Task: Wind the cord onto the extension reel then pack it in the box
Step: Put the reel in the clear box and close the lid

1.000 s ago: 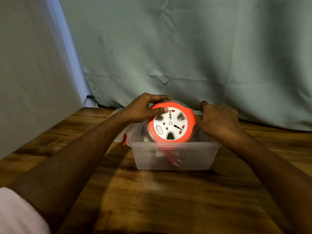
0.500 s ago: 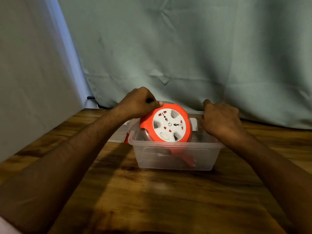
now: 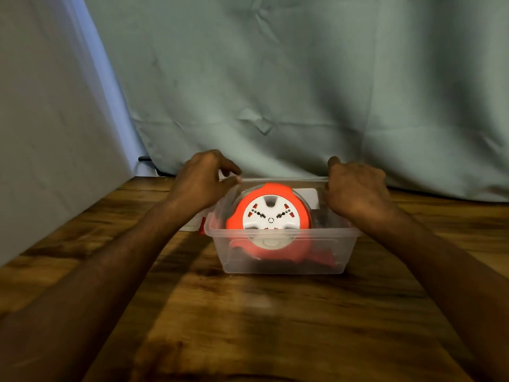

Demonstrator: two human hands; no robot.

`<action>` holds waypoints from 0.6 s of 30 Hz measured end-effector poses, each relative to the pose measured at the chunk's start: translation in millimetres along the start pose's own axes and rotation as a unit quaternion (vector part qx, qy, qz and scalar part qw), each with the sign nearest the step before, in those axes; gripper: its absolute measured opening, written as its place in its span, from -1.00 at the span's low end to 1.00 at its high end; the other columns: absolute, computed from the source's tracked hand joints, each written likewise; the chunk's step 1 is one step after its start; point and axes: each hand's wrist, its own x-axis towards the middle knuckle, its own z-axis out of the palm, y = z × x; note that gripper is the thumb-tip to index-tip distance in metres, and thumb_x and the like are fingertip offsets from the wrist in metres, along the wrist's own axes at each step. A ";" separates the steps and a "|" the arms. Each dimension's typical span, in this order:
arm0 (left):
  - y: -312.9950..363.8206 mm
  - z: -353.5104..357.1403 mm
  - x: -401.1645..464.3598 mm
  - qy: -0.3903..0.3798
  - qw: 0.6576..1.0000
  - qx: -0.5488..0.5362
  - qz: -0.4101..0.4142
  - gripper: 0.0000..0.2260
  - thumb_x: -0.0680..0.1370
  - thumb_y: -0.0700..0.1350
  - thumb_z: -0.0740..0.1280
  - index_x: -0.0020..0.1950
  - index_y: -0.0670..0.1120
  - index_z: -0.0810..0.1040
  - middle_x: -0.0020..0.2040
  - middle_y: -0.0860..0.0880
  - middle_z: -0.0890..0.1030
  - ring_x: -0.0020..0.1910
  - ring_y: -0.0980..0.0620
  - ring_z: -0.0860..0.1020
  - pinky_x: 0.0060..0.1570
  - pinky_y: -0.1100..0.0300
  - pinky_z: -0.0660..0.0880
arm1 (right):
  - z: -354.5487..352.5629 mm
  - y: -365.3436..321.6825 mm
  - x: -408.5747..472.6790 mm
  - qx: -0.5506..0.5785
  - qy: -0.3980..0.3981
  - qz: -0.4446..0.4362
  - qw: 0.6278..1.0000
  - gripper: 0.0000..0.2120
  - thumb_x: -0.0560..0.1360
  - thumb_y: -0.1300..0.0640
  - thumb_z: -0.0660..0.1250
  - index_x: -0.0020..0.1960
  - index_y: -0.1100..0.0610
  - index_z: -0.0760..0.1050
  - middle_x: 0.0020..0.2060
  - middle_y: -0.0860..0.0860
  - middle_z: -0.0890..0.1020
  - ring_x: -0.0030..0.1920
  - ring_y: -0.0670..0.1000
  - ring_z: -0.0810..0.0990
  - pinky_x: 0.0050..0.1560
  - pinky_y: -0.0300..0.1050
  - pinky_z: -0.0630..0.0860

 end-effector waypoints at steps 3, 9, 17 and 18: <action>-32.8 2.8 -12.9 0.028 0.995 0.006 -0.092 -0.82 0.62 -0.21 0.38 0.17 -0.08 0.73 0.12 -0.10 0.74 0.00 -0.05 0.67 0.04 0.09 0.58 | 1.2 -0.1 -0.5 -0.017 0.003 0.017 1.000 -0.63 0.55 0.01 0.32 0.31 0.07 0.41 -0.02 0.06 0.62 -0.02 0.11 0.60 -0.21 -0.06 0.32; -54.6 21.0 -61.6 -0.191 0.971 0.041 -0.139 -0.75 0.49 0.13 0.51 0.11 0.11 0.64 0.01 0.12 0.64 -0.10 0.14 0.57 -0.12 0.11 0.57 | -0.3 -0.6 -1.6 -0.045 -0.008 0.014 0.999 -0.63 0.56 -0.01 0.30 0.33 0.06 0.41 0.01 0.06 0.62 0.00 0.11 0.61 -0.20 -0.07 0.31; -51.7 23.0 -68.3 -0.017 0.992 0.121 -0.008 -0.77 0.61 0.04 0.29 0.21 0.00 0.57 0.21 -0.04 0.62 0.11 -0.09 0.60 0.03 -0.05 0.56 | -11.9 -3.2 -8.8 -0.030 -0.031 0.013 0.999 -0.68 0.57 -0.02 0.32 0.27 0.06 0.47 -0.05 0.05 0.57 -0.09 0.09 0.55 -0.18 -0.08 0.30; -52.9 17.3 -61.5 0.008 0.992 0.124 0.001 -0.77 0.62 0.02 0.24 0.18 -0.06 0.55 0.21 -0.07 0.60 0.11 -0.13 0.59 -0.03 -0.03 0.52 | -12.7 -3.2 -9.3 -0.029 -0.031 0.013 0.999 -0.68 0.56 -0.01 0.33 0.28 0.06 0.46 -0.01 0.06 0.60 -0.04 0.09 0.58 -0.17 -0.08 0.31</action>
